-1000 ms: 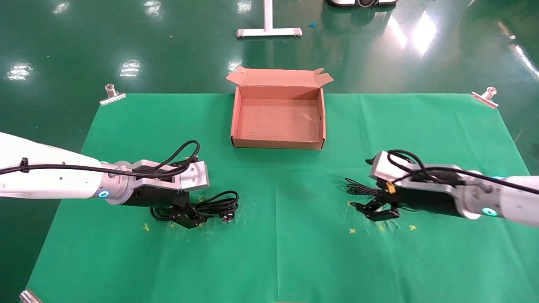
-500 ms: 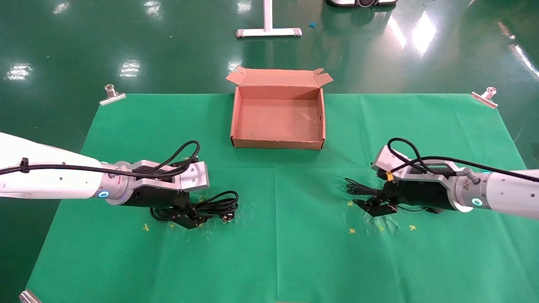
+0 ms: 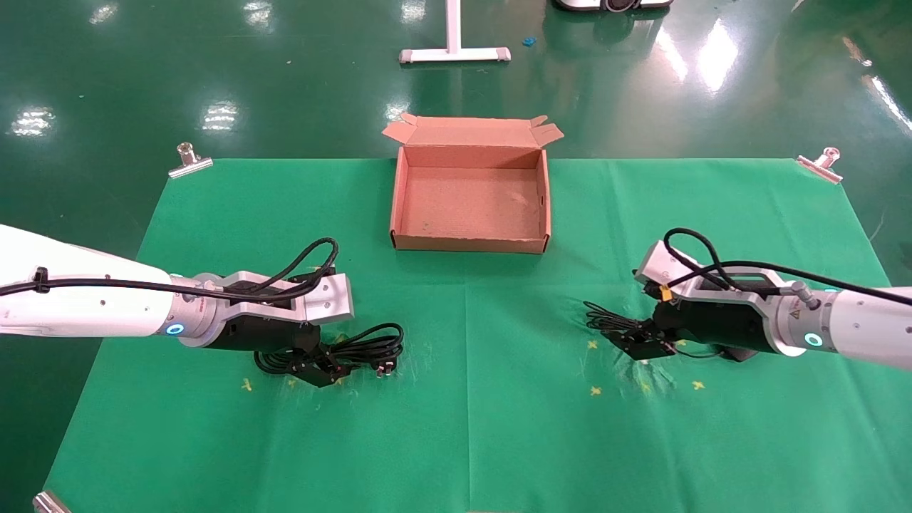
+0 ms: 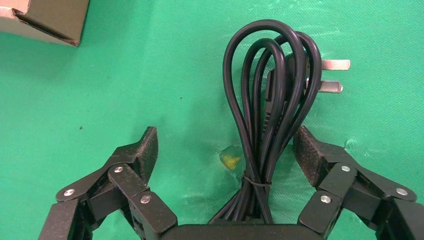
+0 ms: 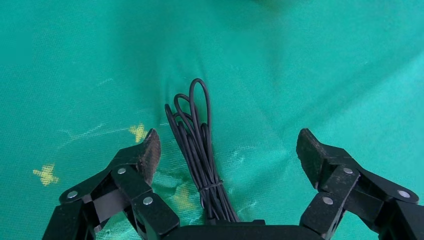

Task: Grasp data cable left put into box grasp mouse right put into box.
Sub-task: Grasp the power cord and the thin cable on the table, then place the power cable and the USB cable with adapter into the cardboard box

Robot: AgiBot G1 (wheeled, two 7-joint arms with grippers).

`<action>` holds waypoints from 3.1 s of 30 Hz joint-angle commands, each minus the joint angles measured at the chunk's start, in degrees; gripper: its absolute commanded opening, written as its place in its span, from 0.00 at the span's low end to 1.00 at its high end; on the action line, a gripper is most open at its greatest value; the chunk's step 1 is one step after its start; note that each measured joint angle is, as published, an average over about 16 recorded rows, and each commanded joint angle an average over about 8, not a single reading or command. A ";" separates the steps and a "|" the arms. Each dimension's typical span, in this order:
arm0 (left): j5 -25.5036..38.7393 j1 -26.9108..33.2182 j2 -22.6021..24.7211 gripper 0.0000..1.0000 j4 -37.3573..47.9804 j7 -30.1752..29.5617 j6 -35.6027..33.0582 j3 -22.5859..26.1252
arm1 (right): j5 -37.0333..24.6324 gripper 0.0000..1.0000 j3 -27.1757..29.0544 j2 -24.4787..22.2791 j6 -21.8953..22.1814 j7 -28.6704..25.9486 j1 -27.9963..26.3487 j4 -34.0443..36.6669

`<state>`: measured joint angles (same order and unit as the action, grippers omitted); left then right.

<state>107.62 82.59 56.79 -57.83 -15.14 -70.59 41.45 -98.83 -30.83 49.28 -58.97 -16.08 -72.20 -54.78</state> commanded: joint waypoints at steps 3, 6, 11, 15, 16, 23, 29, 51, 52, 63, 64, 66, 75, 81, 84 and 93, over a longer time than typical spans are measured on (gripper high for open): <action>0.00 0.00 -0.01 0.00 0.00 0.00 0.00 0.00 | 0.13 0.00 0.01 -0.07 -0.15 -0.06 0.02 -0.13; 0.00 -0.01 -0.01 0.00 -0.01 0.00 0.00 0.00 | 0.19 0.00 0.02 -0.10 -0.22 -0.10 0.03 -0.19; 0.00 -0.01 -0.01 0.00 -0.03 0.00 -0.01 0.00 | 0.26 0.00 0.05 -0.14 -0.29 -0.13 0.05 -0.27; -0.03 -0.01 -0.01 0.00 -0.04 0.00 -0.01 0.00 | 0.30 0.00 0.06 -0.16 -0.34 -0.15 0.06 -0.30; -0.05 -0.01 -0.01 0.00 -0.05 0.00 -0.01 0.00 | 0.31 0.00 0.06 -0.16 -0.36 -0.15 0.07 -0.31; -0.29 -0.01 -0.01 0.00 -0.06 0.00 -0.02 -0.01 | 0.36 0.00 0.07 -0.18 -0.41 -0.17 0.09 -0.35; -0.35 -0.01 -0.01 0.00 -0.07 -0.01 -0.02 -0.01 | 0.39 0.00 0.07 -0.21 -0.44 -0.19 0.10 -0.37; -1.34 1.96 -0.07 0.00 -0.92 0.27 -1.24 -0.65 | 1.52 0.00 1.57 -1.32 0.05 0.05 -1.98 -1.47; -1.70 2.64 -0.02 0.00 -1.09 0.44 -1.54 -0.87 | 1.80 0.00 1.99 -1.66 0.19 0.15 -2.61 -1.77; -0.53 13.66 10.36 0.00 10.31 12.65 4.37 -1.08 | 4.14 0.00 6.23 -4.70 1.96 2.00 -9.94 -2.61; -0.07 14.42 12.17 0.00 12.94 14.88 6.11 -0.86 | 4.40 0.00 6.53 -5.01 1.92 2.16 -10.36 -2.61; 0.59 15.52 15.64 0.00 18.44 19.31 10.08 -0.54 | 4.90 0.00 7.10 -5.81 1.78 2.43 -11.00 -2.72; -5.15 13.54 21.82 0.00 30.18 32.56 25.90 2.25 | 6.32 0.00 9.42 -11.17 1.18 2.12 -11.53 -4.50; -12.29 11.28 21.94 0.00 27.82 33.94 29.92 7.14 | 6.52 0.00 10.29 -13.61 1.35 1.07 -11.01 -6.02; -15.61 11.01 21.93 0.00 26.79 33.55 31.24 9.66 | 6.47 0.00 10.41 -13.94 1.62 0.51 -10.64 -6.64; -22.74 11.20 21.84 0.37 25.54 33.46 34.54 17.25 | 5.97 0.00 10.10 -12.98 2.39 -0.68 -10.33 -8.00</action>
<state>84.99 93.85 78.64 -32.08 18.40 -36.16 58.45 -92.73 -20.66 36.21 -56.70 -16.68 -82.66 -62.73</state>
